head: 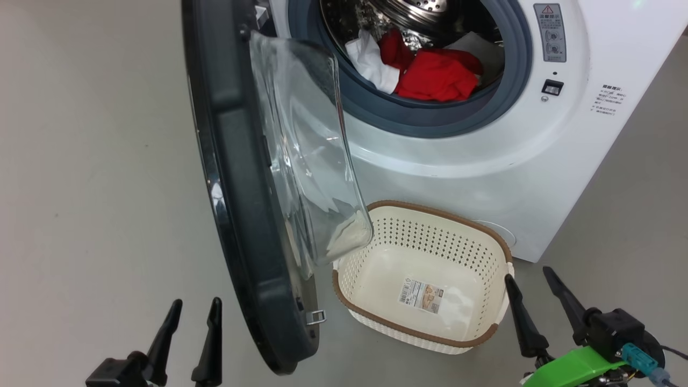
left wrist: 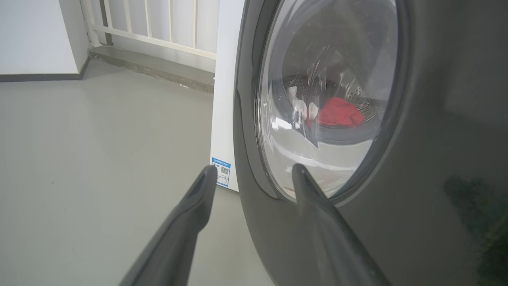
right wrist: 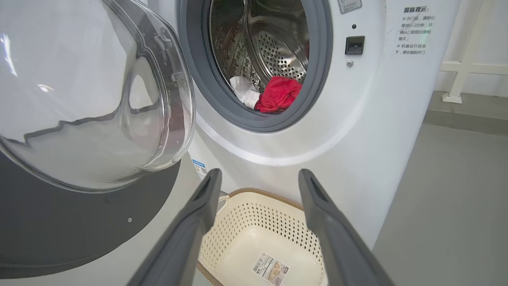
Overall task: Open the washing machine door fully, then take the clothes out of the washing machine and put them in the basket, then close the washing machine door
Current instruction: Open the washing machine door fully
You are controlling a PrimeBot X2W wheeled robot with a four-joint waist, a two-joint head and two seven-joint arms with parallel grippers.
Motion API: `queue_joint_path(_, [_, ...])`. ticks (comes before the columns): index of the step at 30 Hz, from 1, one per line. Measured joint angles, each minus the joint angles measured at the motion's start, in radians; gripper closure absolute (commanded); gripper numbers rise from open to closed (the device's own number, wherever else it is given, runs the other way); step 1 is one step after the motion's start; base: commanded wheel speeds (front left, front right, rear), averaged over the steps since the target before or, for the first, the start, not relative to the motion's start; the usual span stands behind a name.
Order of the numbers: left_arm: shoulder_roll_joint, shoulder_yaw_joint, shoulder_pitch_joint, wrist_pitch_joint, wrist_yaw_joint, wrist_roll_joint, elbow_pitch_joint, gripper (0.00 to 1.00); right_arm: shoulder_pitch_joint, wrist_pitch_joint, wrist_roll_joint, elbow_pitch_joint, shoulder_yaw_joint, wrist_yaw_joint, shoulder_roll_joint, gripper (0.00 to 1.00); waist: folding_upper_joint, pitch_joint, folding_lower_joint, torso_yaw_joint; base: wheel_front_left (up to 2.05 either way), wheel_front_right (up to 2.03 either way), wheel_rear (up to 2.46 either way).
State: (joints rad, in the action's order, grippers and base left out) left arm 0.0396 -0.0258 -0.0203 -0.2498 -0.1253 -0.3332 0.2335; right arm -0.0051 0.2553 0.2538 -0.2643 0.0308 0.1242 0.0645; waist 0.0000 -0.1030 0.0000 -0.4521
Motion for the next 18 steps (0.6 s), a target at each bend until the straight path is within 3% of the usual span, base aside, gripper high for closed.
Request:
queue_joint_path(11, [0.0, 0.001, 0.0, 0.0, 0.0, -0.002, 0.002, 0.0, 0.009, 0.0, -0.025, -0.009, -0.018, 0.0, -0.012, 0.0, 0.0, 0.005, 0.0, 0.0, 0.0, 0.0, 0.0])
queue_joint_path(12, [0.0, 0.003, 0.0, 0.0, 0.0, -0.005, 0.004, 0.27, 0.009, 0.0, -0.025, -0.008, -0.018, 0.0, -0.012, 0.0, 0.0, 0.006, 0.0, 0.0, 0.0, 0.0, 0.0])
queue_joint_path(13, [0.0, 0.007, 0.0, 0.0, 0.0, -0.012, 0.004, 1.0, 0.009, 0.0, -0.025, -0.008, -0.019, 0.0, -0.012, 0.0, 0.0, 0.007, 0.0, -0.001, 0.0, 0.0, 0.0])
queue_joint_path(18, [0.0, 0.064, -0.006, 0.0, 0.0, -0.053, -0.036, 1.0, 0.009, 0.0, -0.025, -0.007, -0.02, 0.0, -0.013, 0.0, 0.0, 0.011, 0.0, -0.005, 0.0, 0.0, 0.0])
